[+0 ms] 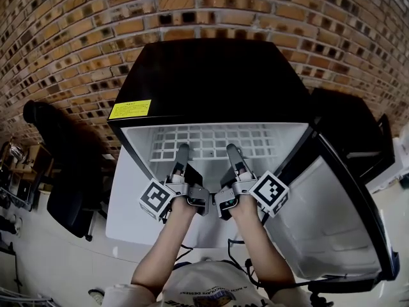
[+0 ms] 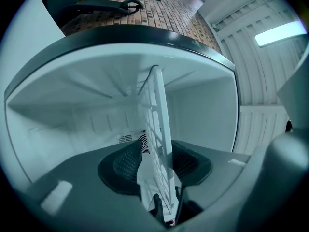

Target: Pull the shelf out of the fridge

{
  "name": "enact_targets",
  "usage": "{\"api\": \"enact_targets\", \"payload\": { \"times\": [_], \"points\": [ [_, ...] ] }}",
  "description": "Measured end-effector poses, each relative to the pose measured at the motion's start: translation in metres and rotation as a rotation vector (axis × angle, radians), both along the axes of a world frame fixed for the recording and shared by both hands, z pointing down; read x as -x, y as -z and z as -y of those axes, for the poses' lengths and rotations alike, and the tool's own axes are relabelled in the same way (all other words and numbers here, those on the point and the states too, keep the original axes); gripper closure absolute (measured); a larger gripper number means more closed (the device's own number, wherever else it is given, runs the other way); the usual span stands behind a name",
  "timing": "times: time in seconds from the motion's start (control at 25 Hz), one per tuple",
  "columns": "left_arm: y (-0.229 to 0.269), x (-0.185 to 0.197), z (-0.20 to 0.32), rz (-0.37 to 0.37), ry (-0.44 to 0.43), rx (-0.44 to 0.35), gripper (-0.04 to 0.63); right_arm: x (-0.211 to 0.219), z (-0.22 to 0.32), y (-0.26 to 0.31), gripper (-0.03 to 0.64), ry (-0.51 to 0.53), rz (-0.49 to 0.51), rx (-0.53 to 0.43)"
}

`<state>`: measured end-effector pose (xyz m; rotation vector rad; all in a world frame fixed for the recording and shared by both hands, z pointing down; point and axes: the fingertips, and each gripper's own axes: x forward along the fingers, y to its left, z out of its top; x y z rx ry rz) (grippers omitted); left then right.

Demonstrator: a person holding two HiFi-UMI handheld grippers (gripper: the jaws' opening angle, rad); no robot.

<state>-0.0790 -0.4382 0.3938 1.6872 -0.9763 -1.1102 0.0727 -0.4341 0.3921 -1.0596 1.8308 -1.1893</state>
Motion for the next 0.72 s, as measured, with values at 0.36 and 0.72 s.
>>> {"api": "enact_targets", "payload": {
  "times": [0.36, 0.72],
  "points": [
    [0.01, 0.004, 0.009, -0.01, 0.068, -0.01, 0.563, -0.004, 0.023, 0.002, 0.558, -0.067, 0.008, 0.016],
    [0.006, 0.005, 0.01, -0.021, 0.067, 0.032, 0.574, -0.004, 0.022, 0.002, 0.557, -0.075, 0.006, 0.009]
  ]
}}
